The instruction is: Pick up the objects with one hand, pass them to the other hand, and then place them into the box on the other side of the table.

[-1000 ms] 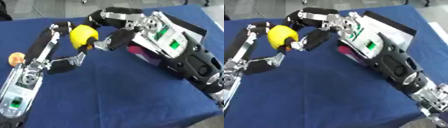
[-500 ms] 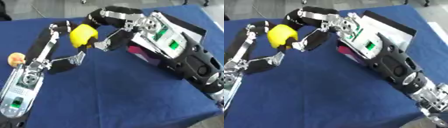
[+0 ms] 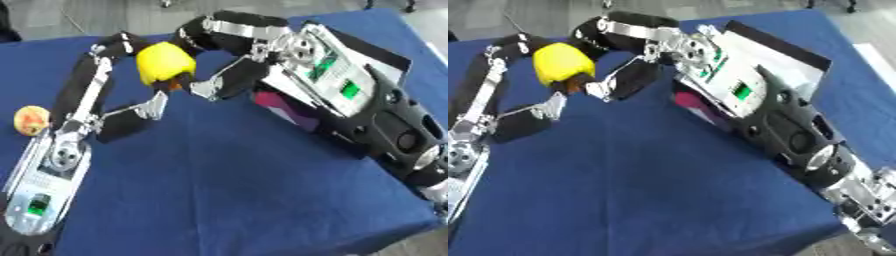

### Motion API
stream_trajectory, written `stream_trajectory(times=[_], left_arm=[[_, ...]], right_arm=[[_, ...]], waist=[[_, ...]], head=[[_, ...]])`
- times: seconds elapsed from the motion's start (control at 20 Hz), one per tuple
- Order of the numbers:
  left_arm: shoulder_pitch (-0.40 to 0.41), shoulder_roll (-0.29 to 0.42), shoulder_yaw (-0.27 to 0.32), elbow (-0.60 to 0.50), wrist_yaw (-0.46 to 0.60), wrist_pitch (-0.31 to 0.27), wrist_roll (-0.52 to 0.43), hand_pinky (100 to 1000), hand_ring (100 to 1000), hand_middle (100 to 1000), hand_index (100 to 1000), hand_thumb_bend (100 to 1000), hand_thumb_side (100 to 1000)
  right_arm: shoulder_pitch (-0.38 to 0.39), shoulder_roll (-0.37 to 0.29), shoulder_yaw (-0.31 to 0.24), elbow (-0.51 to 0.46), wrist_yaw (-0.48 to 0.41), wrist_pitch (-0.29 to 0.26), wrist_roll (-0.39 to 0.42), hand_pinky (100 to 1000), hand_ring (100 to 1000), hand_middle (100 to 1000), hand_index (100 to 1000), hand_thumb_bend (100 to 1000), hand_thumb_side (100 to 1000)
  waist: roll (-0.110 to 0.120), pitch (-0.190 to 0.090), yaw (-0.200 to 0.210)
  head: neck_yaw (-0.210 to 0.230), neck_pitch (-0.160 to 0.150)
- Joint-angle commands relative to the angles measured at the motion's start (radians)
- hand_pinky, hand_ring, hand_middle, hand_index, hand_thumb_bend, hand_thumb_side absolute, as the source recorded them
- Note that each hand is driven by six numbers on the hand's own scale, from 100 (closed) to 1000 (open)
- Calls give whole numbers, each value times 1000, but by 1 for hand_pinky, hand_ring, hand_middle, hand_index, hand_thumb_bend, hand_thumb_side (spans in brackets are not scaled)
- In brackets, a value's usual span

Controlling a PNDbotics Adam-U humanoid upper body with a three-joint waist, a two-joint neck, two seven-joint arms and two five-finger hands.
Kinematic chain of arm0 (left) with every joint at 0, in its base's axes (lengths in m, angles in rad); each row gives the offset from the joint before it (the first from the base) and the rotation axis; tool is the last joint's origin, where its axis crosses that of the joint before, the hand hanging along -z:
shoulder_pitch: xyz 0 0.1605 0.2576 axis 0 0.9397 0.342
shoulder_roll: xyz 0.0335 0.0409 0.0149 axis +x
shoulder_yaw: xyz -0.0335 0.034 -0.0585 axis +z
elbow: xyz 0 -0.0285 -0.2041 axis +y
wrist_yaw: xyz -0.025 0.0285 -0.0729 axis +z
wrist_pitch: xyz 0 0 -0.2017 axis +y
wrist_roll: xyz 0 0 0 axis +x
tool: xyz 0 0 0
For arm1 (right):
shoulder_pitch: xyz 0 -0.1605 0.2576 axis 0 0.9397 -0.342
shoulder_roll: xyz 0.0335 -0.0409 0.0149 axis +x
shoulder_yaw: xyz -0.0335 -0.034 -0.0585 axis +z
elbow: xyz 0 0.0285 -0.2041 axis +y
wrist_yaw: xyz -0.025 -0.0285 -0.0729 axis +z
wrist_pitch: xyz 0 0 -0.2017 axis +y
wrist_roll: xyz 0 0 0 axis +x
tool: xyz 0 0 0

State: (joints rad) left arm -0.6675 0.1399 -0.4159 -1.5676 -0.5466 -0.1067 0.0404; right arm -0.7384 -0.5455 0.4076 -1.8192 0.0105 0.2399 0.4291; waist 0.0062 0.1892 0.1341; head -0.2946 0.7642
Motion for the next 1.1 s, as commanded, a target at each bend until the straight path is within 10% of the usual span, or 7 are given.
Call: stream_trajectory(times=[0.05,0.65,1.1], left_arm=[[-14,11,6,-15,-12,2,3,814,725,716,817,392,510],[1,27,5,-20,-84,-97,-85,835,746,728,832,697,541],[20,51,18,-22,-90,-96,-70,832,740,723,830,589,534]], right_arm=[[-12,-24,-11,-20,-12,7,-12,850,665,576,577,100,100],[-11,-41,-33,-18,-28,35,-73,849,658,572,575,100,100],[-3,-70,-56,-25,-40,42,-106,849,659,572,576,100,100]], waist=[[-8,-9,-2],[-6,-10,-5],[-4,-14,-11]], head=[[0,5],[-3,4],[3,6]])
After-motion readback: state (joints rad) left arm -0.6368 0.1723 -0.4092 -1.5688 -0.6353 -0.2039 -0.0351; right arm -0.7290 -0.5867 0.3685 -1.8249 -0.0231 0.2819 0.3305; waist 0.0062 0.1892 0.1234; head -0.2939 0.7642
